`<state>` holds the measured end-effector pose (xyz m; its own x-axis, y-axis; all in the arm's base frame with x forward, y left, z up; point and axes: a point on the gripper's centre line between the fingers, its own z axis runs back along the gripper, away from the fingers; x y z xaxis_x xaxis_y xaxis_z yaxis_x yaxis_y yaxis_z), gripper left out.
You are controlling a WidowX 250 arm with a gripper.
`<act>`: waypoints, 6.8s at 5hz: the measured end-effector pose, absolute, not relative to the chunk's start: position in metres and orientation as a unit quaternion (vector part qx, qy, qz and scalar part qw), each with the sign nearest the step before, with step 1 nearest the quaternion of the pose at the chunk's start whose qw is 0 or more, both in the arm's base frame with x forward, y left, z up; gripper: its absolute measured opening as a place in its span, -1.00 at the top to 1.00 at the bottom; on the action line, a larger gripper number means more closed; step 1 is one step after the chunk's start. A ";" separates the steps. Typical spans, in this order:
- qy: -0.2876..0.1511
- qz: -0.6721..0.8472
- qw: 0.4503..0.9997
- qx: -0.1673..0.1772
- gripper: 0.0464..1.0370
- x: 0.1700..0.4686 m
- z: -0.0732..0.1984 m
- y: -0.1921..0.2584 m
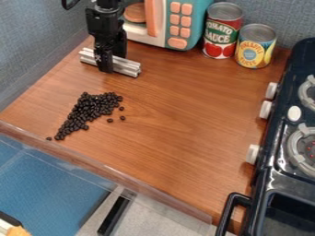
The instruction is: Sweep into pile
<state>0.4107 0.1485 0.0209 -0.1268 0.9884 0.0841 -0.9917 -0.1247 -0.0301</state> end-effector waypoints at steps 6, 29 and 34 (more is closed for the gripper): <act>-0.021 0.562 0.825 -0.061 0.31 0.369 0.105 0.154; -0.038 0.212 0.969 0.120 0.31 0.264 0.007 0.170; -0.019 0.233 0.967 0.101 0.31 0.276 0.006 0.141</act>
<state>0.2763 0.1414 0.0055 0.8904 0.4473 0.0843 -0.4551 0.8709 0.1854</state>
